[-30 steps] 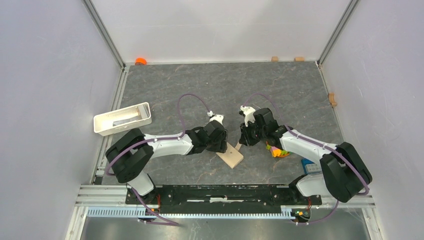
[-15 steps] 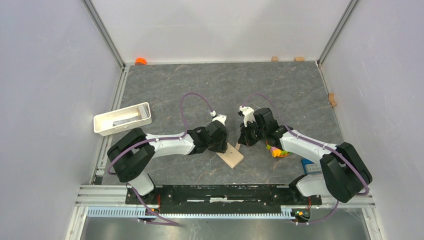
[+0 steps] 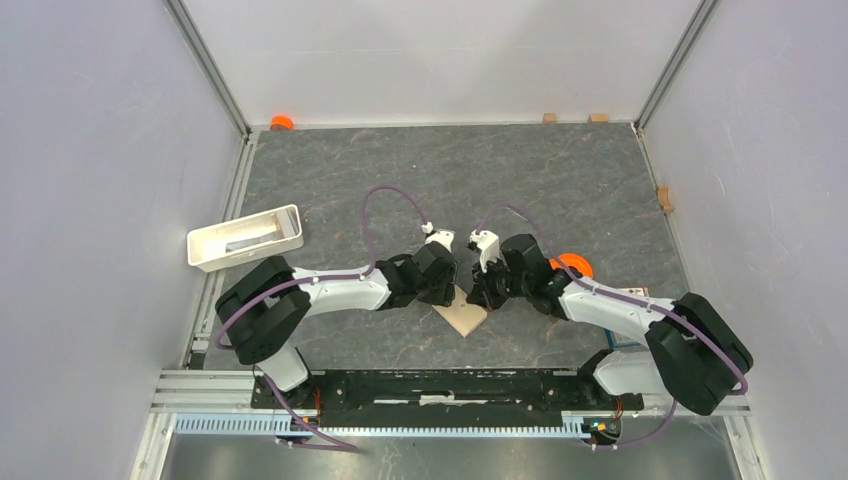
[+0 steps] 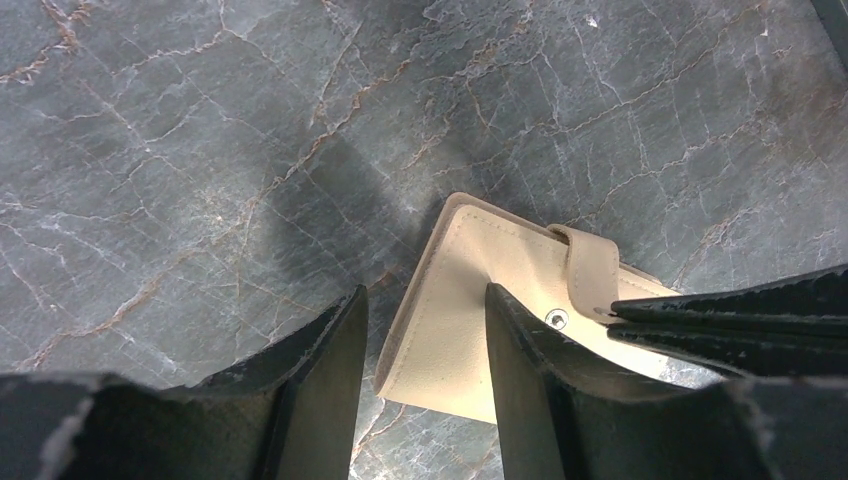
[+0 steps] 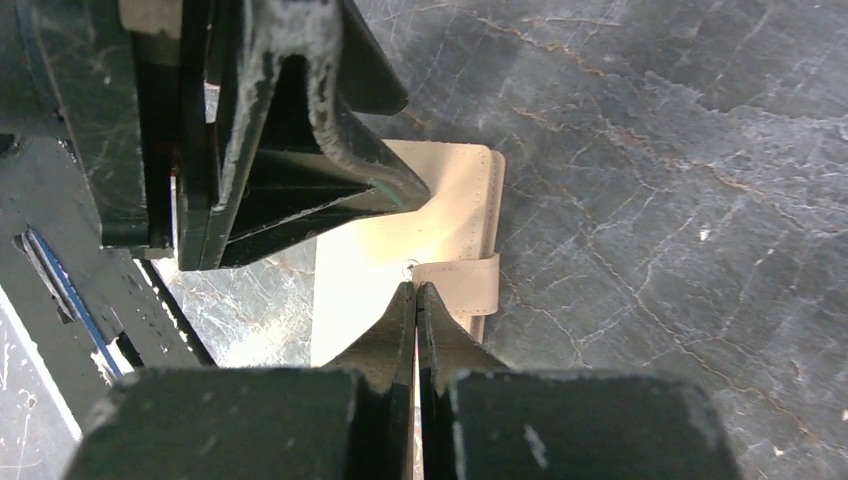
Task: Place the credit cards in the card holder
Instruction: Close the card holder at the center of the board.
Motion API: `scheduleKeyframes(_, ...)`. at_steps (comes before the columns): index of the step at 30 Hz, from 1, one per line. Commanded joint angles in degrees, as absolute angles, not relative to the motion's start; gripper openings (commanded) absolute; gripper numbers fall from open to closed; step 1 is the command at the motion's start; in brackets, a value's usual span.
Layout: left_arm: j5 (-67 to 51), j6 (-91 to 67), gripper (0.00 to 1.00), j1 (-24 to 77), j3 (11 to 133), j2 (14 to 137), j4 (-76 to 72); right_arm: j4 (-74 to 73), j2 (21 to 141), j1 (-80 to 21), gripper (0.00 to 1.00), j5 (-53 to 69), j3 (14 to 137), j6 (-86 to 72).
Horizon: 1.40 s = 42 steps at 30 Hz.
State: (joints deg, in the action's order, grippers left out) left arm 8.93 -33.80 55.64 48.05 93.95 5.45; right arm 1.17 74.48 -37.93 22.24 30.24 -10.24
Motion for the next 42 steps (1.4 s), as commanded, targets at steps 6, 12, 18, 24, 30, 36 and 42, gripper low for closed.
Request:
scheduleKeyframes(6, 8.5, -32.5, 0.52, 56.8, 46.5, 97.1, 10.1, 6.9, 73.1, -42.9, 0.0, 15.1, 28.6, -11.9)
scheduleKeyframes(12, 8.3, -32.8, 0.52, 56.8, 45.9, 97.3, 9.5, 7.3, 73.6, -46.5, 0.0, 9.0, 28.7, -10.7)
scheduleKeyframes(18, 7.6, -33.7, 0.51, 56.8, 45.1, 97.3, 8.1, 5.6, 73.0, -48.4, 0.0, 3.3, 28.2, -8.5)
scheduleKeyframes(24, 6.8, -34.0, 0.51, 56.9, 44.6, 97.4, 7.0, 6.9, 73.8, -50.3, 0.0, 1.5, 27.2, -7.7)
scheduleKeyframes(30, 7.3, -34.4, 0.5, 56.8, 44.6, 97.4, 7.4, 6.9, 73.8, -51.6, 0.0, 1.0, 26.7, -7.4)
scheduleKeyframes(36, 7.5, -34.6, 0.5, 56.8, 44.7, 97.7, 7.5, 6.0, 73.8, -53.0, 0.0, 0.4, 26.1, -6.9)
scheduleKeyframes(42, 7.5, -35.1, 0.5, 56.8, 44.8, 97.8, 7.5, 5.0, 74.0, -54.5, 0.0, -1.9, 25.8, -6.9)
